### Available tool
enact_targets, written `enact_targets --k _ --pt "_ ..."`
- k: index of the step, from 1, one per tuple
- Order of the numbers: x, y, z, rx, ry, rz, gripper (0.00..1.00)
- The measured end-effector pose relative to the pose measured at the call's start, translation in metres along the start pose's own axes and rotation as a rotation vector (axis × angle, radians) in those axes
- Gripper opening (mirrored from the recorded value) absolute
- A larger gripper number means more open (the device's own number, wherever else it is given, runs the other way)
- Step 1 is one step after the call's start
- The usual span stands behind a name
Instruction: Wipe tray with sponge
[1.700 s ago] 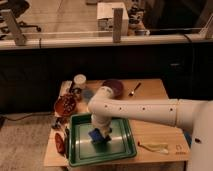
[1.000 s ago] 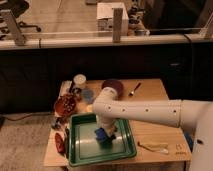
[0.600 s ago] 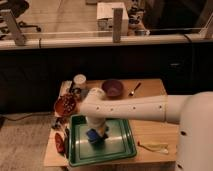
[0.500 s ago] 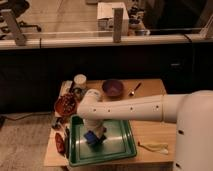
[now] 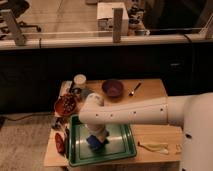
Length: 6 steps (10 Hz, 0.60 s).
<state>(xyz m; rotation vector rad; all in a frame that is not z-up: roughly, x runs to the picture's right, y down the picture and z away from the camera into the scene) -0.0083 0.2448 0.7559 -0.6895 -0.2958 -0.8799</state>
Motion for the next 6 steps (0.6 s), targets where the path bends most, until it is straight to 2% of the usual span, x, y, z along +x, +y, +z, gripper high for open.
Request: enact_targets --k 2,4,6 --pt "0.029 0.019 -0.001 0.0 0.011 0.022 0.0" --pt "0.039 0.019 -0.003 0.005 0.015 0.023 0.0" --pt "0.043 0.006 -0.003 0.003 0.019 0.006 0.0"
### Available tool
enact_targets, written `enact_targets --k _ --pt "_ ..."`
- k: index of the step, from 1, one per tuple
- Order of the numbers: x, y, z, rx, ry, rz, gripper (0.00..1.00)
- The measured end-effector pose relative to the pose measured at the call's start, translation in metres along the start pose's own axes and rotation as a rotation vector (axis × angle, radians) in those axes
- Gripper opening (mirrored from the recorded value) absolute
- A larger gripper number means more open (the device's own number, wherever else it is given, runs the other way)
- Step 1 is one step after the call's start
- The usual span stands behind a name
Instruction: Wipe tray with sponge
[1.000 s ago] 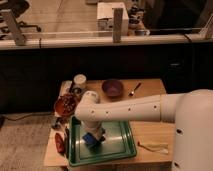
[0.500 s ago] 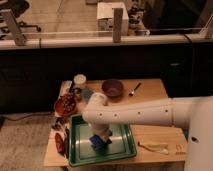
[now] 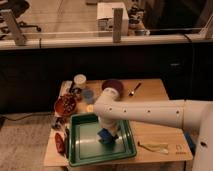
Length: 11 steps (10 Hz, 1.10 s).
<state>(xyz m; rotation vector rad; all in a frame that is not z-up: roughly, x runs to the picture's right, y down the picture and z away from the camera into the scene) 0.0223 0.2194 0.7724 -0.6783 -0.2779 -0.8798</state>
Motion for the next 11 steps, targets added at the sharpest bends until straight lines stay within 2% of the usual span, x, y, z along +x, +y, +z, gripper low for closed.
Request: enact_targets --k 1,4,6,7,8,10,11 --pt "-0.005 -0.01 0.0 -0.001 -0.002 -0.02 0.0" --pt "-0.048 -0.054 0.001 0.005 -0.024 -0.122 0.0" --pt "-0.072 -0.07 0.002 0.008 -0.038 -0.149 0.0" --pt "-0.08 -0.071 0.004 0.009 -0.048 -0.145 0.0" --pt "-0.08 -0.066 0.005 0.009 -0.054 -0.133 0.0" --pt "-0.07 -0.049 0.008 0.012 -0.062 -0.1 0.0" --pt "-0.055 -0.033 0.01 0.015 -0.066 -0.079 0.0"
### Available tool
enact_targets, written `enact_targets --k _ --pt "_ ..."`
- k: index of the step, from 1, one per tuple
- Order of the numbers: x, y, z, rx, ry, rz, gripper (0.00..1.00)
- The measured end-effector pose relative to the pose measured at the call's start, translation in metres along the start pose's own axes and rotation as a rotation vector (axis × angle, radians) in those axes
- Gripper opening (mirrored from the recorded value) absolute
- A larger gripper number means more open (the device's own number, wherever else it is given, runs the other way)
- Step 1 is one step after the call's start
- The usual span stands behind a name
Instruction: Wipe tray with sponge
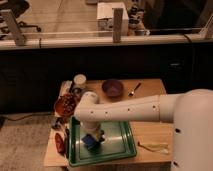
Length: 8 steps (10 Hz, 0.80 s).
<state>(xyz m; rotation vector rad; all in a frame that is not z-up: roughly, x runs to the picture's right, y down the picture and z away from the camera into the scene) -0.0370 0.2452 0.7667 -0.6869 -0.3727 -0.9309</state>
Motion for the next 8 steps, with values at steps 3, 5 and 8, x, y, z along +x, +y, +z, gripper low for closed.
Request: enact_targets --k 3,5,8 --pt "0.03 0.032 0.0 0.009 -0.009 0.041 0.0" --pt "0.035 0.03 0.0 0.016 -0.016 0.066 0.0" --pt "0.034 0.022 0.001 0.022 -0.024 0.086 0.0"
